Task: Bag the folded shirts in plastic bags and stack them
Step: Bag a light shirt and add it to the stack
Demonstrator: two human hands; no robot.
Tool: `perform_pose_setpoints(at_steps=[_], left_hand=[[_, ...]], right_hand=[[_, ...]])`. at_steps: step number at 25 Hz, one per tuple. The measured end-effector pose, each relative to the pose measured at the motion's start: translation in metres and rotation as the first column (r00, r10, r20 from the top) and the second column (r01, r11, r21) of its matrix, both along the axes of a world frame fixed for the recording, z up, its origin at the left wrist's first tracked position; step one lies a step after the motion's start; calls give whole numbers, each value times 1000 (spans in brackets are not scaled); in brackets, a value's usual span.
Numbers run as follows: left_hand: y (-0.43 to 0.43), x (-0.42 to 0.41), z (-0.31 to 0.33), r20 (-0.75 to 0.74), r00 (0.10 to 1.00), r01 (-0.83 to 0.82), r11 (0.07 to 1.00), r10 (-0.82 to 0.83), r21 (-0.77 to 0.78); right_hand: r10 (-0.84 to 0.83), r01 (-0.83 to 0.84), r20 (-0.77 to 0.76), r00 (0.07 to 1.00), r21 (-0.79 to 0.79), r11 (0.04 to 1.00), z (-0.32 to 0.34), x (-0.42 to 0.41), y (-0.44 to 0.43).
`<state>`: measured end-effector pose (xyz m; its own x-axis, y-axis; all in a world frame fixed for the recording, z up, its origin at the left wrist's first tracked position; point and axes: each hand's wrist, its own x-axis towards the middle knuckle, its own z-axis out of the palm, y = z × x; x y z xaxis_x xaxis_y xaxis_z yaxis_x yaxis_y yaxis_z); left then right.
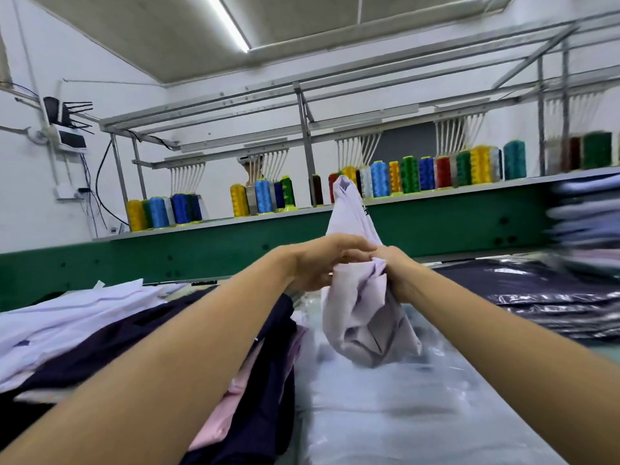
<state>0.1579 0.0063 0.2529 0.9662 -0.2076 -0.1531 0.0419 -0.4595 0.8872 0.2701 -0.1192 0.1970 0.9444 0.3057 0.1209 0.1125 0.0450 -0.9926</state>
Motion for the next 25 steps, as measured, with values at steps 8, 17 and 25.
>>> perform_pose_setpoints(at_steps=[8, 17, 25], left_hand=[[24, 54, -119, 214, 975, -132, 624, -58, 770], [37, 85, -181, 299, 843, -208, 241, -448, 948], [45, 131, -145, 279, 953, -212, 397, -120, 893]], right_hand=[[-49, 79, 109, 993, -291, 953, -44, 39, -66], [93, 25, 249, 964, -433, 901, -42, 53, -92], [358, -127, 314, 879, -570, 812, -27, 66, -109]])
